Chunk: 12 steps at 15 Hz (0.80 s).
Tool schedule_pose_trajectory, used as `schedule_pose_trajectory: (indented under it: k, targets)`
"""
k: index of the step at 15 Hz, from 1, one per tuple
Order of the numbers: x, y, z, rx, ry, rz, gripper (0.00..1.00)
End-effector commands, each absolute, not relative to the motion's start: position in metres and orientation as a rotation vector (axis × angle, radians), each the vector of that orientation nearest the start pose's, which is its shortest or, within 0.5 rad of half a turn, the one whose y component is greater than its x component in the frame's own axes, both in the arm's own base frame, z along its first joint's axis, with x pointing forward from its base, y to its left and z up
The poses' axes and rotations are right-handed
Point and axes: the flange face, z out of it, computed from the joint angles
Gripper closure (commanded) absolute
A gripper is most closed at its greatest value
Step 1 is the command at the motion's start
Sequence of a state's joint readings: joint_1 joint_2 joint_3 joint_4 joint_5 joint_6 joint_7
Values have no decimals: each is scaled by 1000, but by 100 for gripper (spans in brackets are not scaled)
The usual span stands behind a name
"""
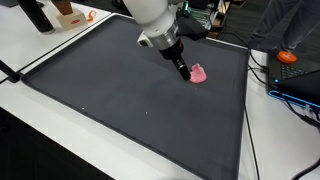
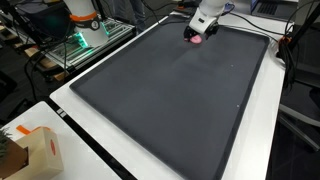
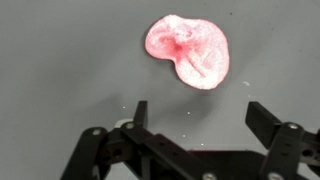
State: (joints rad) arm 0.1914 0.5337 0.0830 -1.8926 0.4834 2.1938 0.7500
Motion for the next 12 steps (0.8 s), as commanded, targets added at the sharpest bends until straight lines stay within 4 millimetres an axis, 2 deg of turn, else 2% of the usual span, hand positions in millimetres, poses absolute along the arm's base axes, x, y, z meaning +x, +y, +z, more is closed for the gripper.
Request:
schedule_pose_trajectory:
  k: [1,7,12]
  targets:
    - [548,161,213,-2510,1286,565,0]
    - [516,147,210,-2411,1434,582,0]
    - [498,141,206,-2340,1514,607,0]
